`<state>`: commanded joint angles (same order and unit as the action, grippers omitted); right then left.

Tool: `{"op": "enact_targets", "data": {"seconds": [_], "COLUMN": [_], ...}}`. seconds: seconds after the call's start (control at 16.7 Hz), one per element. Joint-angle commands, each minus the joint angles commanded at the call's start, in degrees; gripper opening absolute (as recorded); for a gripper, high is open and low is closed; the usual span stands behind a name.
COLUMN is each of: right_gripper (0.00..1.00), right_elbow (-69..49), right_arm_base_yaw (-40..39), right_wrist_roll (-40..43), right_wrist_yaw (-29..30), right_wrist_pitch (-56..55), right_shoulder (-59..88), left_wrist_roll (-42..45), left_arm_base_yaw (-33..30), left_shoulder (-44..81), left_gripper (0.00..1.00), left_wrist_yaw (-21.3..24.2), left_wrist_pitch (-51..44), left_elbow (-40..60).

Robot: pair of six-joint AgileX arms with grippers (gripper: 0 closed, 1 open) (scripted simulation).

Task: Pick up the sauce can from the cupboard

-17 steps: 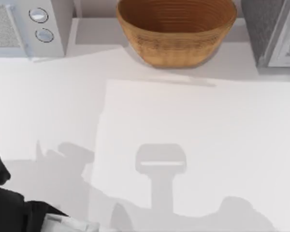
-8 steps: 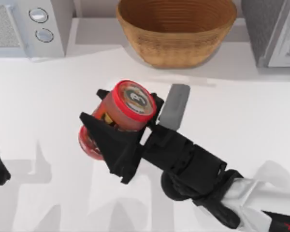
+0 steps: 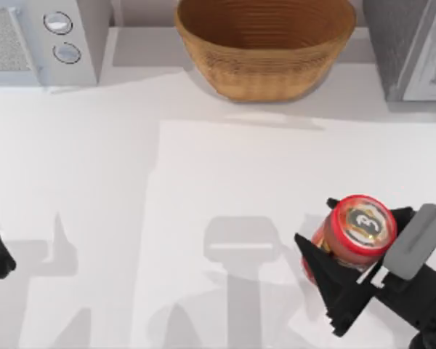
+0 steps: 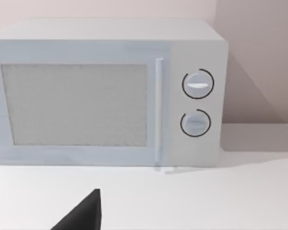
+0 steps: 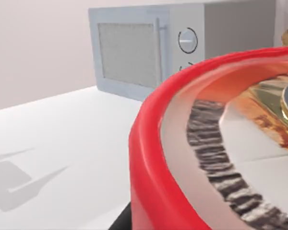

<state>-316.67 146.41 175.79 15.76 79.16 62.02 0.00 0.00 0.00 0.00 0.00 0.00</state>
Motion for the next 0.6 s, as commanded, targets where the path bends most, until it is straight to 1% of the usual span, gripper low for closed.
{"op": "enact_targets", "data": {"seconds": [0.18, 0.3, 0.6], "right_gripper": [0.00, 0.00, 0.00], "right_elbow": [-7.30, -9.35, -9.35], "right_arm_base_yaw": [3.38, 4.32, 4.32], "right_wrist_roll": [3.99, 5.11, 5.11], "right_wrist_yaw": [0.05, 0.06, 0.06], "right_wrist_pitch": [2.10, 2.70, 2.70], "right_shoulder": [1.44, 1.84, 1.84], "left_wrist_roll": [0.00, 0.00, 0.00], "left_arm_base_yaw": [0.00, 0.00, 0.00], "left_shoulder": [0.00, 0.00, 0.00], "left_gripper": [1.00, 1.00, 1.00], "left_wrist_yaw": [0.00, 0.00, 0.00], "left_wrist_pitch": [0.00, 0.00, 0.00], "left_elbow": [0.00, 0.00, 0.00]}}
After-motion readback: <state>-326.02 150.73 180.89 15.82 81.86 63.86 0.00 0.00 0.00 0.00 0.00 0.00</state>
